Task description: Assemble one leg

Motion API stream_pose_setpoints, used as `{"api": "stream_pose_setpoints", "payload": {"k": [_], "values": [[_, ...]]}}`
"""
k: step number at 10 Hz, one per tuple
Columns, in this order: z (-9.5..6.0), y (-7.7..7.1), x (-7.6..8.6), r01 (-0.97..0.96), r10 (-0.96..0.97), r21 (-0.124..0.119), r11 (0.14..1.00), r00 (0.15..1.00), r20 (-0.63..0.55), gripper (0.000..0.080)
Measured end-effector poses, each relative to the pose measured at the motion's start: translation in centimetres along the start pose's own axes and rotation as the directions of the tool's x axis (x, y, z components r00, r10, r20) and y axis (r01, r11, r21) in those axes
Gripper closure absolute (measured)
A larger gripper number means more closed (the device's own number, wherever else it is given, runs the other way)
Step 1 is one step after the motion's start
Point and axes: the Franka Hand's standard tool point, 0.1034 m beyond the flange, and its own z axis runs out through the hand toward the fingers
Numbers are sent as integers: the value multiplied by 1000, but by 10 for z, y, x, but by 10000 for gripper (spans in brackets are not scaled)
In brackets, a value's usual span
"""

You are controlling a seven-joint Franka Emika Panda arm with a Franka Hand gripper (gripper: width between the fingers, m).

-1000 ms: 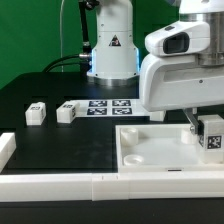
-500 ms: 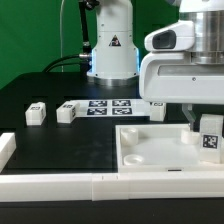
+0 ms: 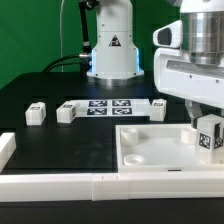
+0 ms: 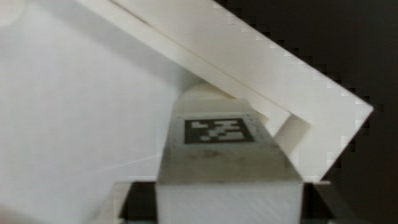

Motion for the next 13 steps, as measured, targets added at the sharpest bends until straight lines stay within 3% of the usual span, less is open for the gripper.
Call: {"api": "stream_pose_setpoints", "payload": {"k": [2,4,5,6,7,10,13], "values": [[0,0,-1,-94,94,1,996,996,4,508],[0,0,-1,-22,22,2,1000,1000,5,261],[0,-1,-5,16,-16,3,1000,1000,5,261],[1,-1,-6,143,-143,6,990,990,4,170],[1,-1,-7,240,-240,8,971,971,3,156],[1,0,-6,597,-597,6,802,802,5,151],[0,0,-2,833,-833,0,554,554,0,151]]}}
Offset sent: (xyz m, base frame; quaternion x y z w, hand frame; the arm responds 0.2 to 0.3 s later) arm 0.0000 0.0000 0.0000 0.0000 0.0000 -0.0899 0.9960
